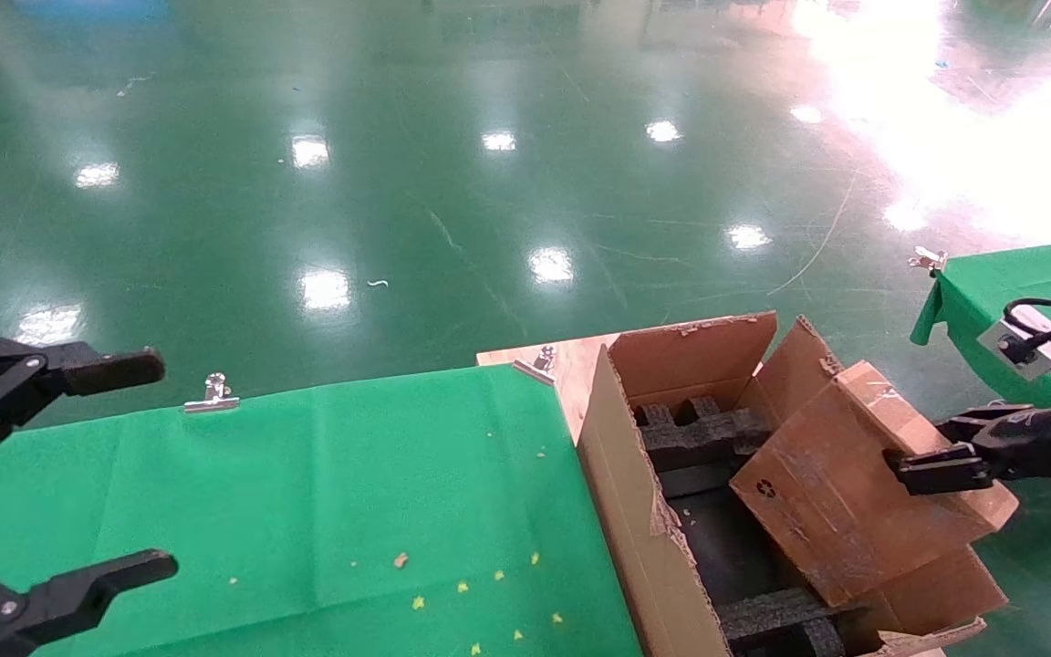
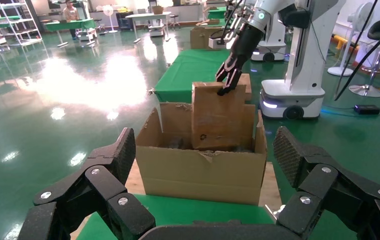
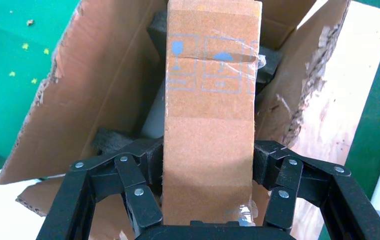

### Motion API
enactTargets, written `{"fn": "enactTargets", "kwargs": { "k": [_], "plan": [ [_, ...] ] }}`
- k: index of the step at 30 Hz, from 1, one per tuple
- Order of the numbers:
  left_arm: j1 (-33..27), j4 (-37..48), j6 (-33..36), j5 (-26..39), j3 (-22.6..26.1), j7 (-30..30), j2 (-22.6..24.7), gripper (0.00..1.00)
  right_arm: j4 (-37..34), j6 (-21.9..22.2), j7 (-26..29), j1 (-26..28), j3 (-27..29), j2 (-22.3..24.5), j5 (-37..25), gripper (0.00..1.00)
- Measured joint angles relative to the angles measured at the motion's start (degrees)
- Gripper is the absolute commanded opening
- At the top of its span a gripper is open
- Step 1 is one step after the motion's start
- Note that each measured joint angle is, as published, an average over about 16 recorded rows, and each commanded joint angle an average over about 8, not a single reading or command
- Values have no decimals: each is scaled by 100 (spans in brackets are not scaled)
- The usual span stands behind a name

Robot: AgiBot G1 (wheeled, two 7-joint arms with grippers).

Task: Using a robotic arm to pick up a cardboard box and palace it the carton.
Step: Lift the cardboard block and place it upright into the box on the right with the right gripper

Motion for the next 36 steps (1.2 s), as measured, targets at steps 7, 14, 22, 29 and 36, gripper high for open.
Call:
{"fn": "enactTargets", "kwargs": {
  "k": [7,14,22,29,36],
  "plan": [
    [0,1,0,0,0,0,0,100,25,79,71,-64,-16,4,43,0],
    [0,1,0,0,1,0,0,100,40,415,479,-239,-99,-150,21,0],
    [-1,2,0,-1,1,1,0,100,215,1222,1510,-532,-305,-402,-111,0],
    [-1,2,0,-1,2,1,0,100,582,1979,2583,-642,-526,-567,-422,0],
    [-1,2,-1,-2,2,2,-1,100,1087,2675,3415,-605,-698,-622,-815,0]
  ]
}}
